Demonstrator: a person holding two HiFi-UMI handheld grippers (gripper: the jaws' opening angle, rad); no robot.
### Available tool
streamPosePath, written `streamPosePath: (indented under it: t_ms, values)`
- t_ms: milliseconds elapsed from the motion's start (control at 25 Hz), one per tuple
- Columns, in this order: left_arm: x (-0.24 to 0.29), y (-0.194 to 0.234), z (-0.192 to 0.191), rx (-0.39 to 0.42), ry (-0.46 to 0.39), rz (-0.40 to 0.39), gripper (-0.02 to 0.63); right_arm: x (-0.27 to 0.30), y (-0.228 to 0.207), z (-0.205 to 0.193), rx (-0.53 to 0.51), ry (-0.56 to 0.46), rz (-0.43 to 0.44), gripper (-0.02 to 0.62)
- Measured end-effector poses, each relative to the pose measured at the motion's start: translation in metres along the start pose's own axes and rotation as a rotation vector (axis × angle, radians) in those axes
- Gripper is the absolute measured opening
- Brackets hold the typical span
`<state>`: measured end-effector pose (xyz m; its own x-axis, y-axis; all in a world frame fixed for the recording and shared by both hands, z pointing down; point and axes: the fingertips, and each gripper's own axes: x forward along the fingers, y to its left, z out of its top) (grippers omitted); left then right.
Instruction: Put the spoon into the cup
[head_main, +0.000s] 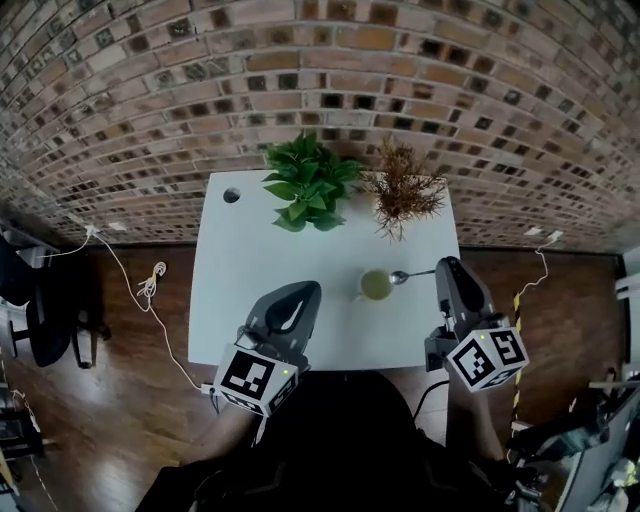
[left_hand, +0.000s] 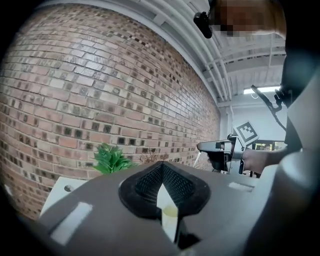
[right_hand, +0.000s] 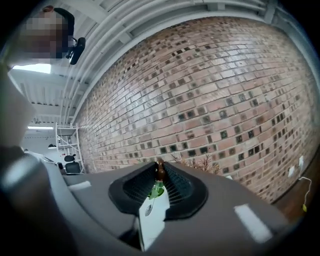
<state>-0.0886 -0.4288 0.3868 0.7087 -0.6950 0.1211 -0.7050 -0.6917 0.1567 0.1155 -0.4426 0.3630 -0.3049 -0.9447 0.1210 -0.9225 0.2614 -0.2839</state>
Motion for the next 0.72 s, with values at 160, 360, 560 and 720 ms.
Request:
streamPosePath:
  t_ms: [160, 360, 560, 720]
  values:
    - [0.014, 0.013, -0.006, -0.023, -0.008, -0.002, -0.006, 0.010, -0.011, -0.021, 0.010, 0.001, -0.042, 0.057]
    - [0.023, 0.025, -0.008, -0.011, -0.037, 0.112, -0.006, 0.024, -0.039, -0.061, 0.051, 0.035, -0.082, 0.057]
    - [0.031, 0.025, -0.038, -0.009, 0.020, 0.183, -0.006, 0.045, -0.061, -0.109, 0.083, 0.117, -0.066, 0.057]
    - [0.042, 0.030, -0.061, -0.014, 0.041, 0.214, -0.006, 0.059, -0.067, -0.141, 0.078, 0.168, -0.043, 0.057]
